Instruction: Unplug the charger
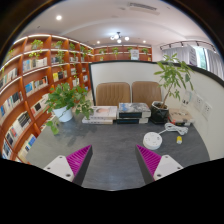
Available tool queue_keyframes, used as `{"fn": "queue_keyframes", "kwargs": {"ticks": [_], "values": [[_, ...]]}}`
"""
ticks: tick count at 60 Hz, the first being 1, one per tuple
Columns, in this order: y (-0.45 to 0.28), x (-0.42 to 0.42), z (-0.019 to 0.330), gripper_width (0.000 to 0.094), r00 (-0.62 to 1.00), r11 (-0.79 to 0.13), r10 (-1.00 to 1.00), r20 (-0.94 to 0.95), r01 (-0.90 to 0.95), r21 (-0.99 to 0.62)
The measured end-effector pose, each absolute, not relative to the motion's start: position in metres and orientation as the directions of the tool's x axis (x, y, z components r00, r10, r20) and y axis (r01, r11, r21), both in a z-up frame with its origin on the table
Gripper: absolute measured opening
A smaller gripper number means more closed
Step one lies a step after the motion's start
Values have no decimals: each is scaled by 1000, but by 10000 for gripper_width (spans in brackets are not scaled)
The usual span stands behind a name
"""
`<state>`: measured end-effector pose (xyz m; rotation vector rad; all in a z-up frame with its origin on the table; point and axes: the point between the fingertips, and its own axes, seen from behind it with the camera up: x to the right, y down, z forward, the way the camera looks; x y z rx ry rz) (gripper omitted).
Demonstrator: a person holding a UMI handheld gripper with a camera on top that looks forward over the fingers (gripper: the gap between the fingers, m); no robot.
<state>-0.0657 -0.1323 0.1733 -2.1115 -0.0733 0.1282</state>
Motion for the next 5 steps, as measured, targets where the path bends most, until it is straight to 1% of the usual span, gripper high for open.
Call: {"fn": "queue_keyframes", "kwargs": {"ticks": [5], "values": [[-132,-64,172,871,994,-517,94,-58,-1,-856]]}}
